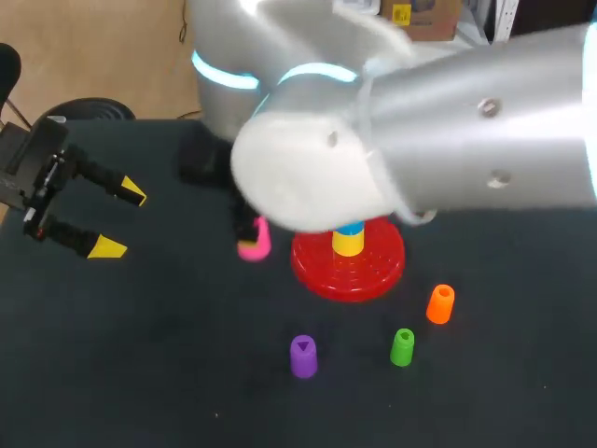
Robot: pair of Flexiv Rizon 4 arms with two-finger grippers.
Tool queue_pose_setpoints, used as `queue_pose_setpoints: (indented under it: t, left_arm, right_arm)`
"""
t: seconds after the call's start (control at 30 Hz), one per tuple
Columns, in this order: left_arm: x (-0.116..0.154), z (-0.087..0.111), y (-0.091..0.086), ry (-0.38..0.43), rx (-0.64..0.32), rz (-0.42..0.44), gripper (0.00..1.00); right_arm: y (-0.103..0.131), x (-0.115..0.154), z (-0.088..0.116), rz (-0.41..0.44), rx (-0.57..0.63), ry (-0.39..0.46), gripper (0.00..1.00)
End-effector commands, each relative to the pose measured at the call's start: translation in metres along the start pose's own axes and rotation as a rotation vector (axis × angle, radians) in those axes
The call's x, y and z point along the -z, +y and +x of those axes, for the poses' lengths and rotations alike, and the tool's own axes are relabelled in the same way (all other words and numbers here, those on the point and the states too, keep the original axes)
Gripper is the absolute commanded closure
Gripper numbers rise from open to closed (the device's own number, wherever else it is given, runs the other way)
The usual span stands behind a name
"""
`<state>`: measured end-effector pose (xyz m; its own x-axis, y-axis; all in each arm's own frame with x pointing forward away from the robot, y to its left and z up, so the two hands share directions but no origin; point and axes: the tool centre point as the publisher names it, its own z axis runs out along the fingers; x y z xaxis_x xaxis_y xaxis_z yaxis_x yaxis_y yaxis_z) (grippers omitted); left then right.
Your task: Pick up and stack the cylinders on the red base in this order: pink,purple,orange,green
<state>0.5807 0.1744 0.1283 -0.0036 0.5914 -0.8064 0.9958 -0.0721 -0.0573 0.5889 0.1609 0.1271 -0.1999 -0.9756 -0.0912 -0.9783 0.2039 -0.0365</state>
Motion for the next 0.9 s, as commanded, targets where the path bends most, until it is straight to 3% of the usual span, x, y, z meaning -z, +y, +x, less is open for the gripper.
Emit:
queue_pose_setpoints:
  t: [0.03,0.43,0.9]
  left_arm:
    - [-0.001,0.001,0.000,-0.001,-0.002,-0.001,0.00]
    - [-0.001,0.001,0.000,-0.001,-0.002,-0.001,0.00]
    - [-0.001,0.001,0.000,-0.001,-0.002,-0.001,0.00]
  right_arm:
    - [-0.017,0.030,0.027,0.034,-0.044,-0.018,1.00]
    - [-0.053,0.034,0.075,0.027,-0.235,0.030,1.00]
    - [-0.066,0.025,0.098,0.015,-0.309,0.055,1.00]
